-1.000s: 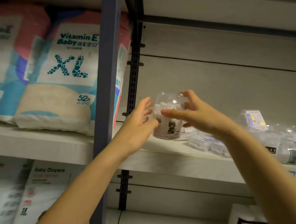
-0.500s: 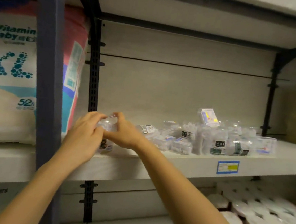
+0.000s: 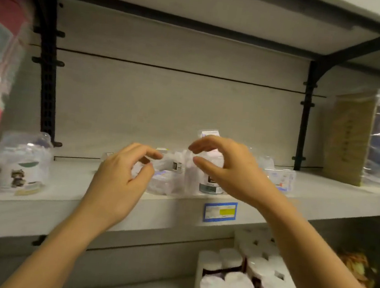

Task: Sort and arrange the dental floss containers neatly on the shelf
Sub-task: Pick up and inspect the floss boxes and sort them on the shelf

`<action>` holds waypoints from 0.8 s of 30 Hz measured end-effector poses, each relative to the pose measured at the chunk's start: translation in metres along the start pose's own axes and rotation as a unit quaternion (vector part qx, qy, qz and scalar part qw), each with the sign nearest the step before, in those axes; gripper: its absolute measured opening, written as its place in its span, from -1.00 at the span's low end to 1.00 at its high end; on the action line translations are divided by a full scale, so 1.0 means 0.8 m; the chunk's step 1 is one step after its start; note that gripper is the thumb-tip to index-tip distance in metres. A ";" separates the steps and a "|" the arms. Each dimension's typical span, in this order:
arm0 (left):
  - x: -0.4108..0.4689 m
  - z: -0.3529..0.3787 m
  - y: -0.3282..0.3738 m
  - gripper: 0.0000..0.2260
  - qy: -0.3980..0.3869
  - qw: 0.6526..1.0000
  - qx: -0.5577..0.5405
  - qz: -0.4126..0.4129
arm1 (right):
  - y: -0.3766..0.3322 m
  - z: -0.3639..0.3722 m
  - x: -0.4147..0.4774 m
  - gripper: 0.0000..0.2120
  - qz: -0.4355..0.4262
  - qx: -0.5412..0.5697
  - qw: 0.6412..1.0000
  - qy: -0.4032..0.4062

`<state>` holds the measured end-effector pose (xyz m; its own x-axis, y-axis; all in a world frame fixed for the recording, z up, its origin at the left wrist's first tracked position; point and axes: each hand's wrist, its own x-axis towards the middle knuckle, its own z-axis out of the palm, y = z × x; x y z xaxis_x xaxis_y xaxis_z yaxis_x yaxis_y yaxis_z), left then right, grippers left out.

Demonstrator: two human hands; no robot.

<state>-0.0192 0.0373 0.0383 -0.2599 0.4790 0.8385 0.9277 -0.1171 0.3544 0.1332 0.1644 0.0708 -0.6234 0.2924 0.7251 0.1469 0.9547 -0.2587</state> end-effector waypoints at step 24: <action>0.026 0.164 0.097 -0.73 0.001 0.993 0.119 0.023 | 0.275 -0.133 -0.037 -0.53 0.108 -0.052 0.983 -0.139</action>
<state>0.0826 0.1521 0.0289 -0.2152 0.4759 0.8528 0.9758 0.0692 0.2076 0.2652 0.3717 0.0604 -0.7529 0.4763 0.4543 0.3673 0.8768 -0.3104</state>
